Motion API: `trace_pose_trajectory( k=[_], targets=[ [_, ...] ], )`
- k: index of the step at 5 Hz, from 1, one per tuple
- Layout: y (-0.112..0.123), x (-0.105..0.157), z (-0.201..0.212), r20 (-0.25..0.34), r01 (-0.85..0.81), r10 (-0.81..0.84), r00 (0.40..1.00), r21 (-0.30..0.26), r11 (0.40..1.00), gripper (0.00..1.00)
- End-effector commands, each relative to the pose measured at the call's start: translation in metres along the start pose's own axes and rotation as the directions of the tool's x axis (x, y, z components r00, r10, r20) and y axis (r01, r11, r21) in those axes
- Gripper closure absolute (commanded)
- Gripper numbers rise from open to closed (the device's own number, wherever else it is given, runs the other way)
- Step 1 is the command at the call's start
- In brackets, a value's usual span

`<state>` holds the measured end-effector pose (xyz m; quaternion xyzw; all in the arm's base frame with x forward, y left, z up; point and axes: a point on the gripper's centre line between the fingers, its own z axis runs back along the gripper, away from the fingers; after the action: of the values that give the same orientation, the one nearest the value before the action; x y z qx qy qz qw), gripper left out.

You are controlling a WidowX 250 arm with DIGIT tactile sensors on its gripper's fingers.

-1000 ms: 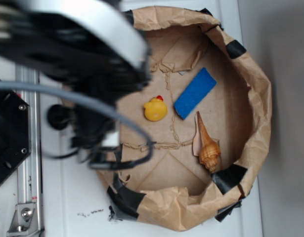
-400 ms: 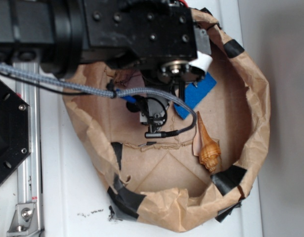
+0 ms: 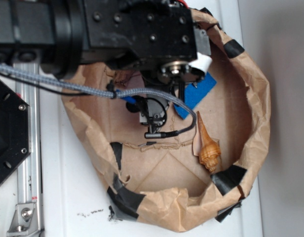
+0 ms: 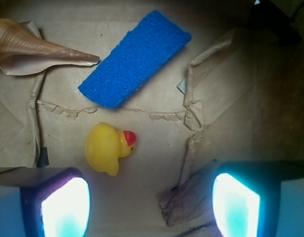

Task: Grab the yellow duck.

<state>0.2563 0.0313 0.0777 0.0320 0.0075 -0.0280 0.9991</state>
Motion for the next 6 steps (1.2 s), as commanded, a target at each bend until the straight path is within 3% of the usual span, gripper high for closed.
trace_pose_trajectory(
  k=[1,2,3,5,6],
  targets=[
    [0.004,0.001,0.006,0.035,-0.006,0.006,0.999,0.008,1.0,0.0],
    [0.01,-0.002,-0.002,0.101,0.034,-0.034,0.994,0.003,0.999,0.0],
    [0.016,-0.002,-0.003,0.12,0.095,-0.091,0.989,-0.022,0.995,0.0],
    [0.026,0.008,-0.012,0.121,0.106,-0.099,0.988,-0.055,0.993,0.0],
    [0.024,0.012,-0.023,0.079,0.111,-0.109,0.991,-0.024,0.994,0.0]
  ],
)
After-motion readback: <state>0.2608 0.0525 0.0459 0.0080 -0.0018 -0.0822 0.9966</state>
